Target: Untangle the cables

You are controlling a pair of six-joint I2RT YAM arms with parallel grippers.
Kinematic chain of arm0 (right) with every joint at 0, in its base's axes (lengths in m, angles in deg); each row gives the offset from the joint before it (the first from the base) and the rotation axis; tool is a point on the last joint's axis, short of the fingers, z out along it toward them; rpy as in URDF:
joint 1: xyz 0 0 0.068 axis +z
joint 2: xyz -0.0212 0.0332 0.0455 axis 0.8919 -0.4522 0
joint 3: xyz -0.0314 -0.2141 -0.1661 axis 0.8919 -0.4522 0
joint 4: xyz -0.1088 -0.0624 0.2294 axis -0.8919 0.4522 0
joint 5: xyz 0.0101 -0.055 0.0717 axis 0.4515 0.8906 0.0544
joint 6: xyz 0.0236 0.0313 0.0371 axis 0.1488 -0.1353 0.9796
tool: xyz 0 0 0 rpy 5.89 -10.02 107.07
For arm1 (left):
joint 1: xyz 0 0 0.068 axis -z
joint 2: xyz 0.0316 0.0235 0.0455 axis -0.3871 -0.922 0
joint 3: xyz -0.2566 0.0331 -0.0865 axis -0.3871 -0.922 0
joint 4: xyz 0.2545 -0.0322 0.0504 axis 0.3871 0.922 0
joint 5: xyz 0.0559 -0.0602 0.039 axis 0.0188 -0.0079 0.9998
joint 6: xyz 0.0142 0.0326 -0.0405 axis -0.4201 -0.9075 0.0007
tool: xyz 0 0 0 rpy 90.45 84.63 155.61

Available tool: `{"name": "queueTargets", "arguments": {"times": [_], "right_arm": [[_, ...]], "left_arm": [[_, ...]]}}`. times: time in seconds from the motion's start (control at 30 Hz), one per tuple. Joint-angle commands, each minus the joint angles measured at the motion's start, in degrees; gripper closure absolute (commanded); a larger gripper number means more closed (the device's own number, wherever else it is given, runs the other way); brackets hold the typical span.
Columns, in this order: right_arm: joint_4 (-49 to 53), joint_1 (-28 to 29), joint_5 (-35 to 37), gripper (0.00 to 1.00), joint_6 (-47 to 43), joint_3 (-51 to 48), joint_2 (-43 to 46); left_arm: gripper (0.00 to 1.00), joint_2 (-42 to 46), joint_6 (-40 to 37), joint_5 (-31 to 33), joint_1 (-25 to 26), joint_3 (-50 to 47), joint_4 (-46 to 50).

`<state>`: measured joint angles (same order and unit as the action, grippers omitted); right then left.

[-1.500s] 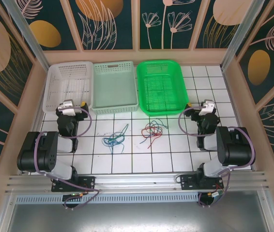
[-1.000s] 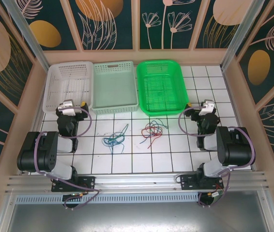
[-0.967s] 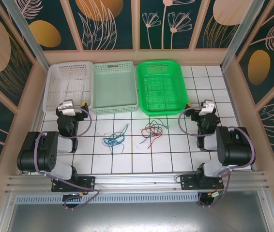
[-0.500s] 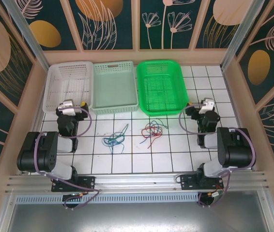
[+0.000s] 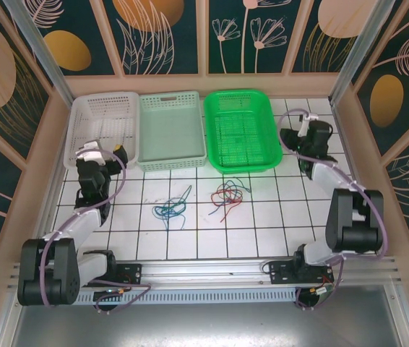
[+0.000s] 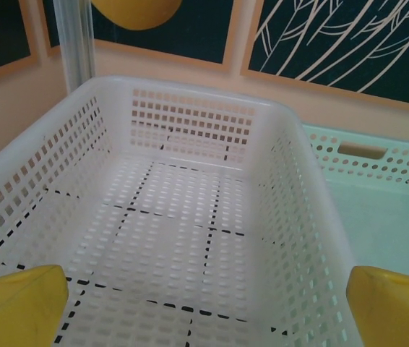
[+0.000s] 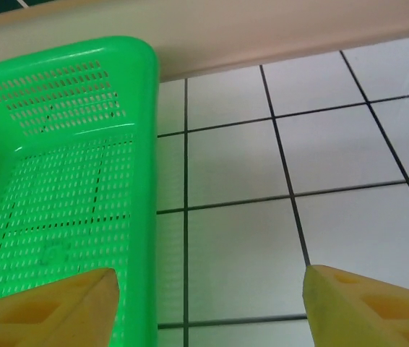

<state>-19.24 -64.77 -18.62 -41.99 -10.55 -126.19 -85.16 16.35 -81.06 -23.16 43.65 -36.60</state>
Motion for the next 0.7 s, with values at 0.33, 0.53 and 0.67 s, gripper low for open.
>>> {"name": "queueTargets", "arguments": {"times": [0.33,0.53,0.67], "right_arm": [[20.51,5.29,-0.43,0.38,2.77,20.03,-15.85],[21.84,6.39,1.44,0.36,3.26,21.20,-18.17],[25.41,6.36,4.50,0.43,3.34,23.66,-21.05]], "left_arm": [[0.21,-17.89,6.58,-15.34,0.16,30.32,26.32],[0.28,-26.44,6.90,-17.12,2.66,35.39,30.45],[0.32,-31.25,6.97,-16.68,5.13,38.05,32.16]]}}
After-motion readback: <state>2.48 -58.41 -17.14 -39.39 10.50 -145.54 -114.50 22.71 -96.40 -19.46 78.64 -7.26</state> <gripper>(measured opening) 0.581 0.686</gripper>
